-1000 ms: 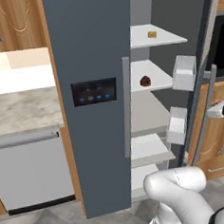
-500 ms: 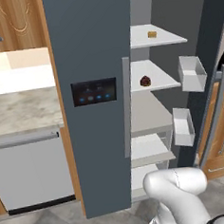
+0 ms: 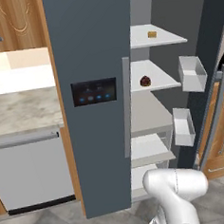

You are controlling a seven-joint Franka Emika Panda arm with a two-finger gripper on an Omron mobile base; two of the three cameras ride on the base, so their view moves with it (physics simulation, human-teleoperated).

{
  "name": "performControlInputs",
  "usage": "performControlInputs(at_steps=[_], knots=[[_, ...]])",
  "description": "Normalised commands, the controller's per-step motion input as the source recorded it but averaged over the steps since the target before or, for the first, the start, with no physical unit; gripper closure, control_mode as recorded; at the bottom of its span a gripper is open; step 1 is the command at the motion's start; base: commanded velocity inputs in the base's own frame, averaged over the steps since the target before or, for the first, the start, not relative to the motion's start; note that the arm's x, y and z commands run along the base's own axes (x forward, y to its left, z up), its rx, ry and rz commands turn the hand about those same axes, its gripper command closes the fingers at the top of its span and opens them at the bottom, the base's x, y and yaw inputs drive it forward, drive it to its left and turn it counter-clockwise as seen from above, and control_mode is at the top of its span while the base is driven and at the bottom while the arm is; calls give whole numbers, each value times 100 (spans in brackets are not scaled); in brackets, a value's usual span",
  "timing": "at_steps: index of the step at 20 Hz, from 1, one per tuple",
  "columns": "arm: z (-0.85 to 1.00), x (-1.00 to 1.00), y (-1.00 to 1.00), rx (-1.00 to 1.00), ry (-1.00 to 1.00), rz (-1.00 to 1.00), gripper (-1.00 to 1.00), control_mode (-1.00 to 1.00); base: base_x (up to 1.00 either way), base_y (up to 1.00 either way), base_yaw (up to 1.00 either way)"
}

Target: Take the cakes from the fridge and place them on the empty tray on the dining counter.

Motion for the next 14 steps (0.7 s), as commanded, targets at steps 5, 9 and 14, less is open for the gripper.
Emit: performControlInputs(at_steps=[5,9,14], knots=[[42,1,100,-13,0,0,-100,-100,0,0,0],[42,0,100,-14,0,0,-100,-100,0,0,0],[38,17,100,-18,5,0,-100,-100,0,0,0]])
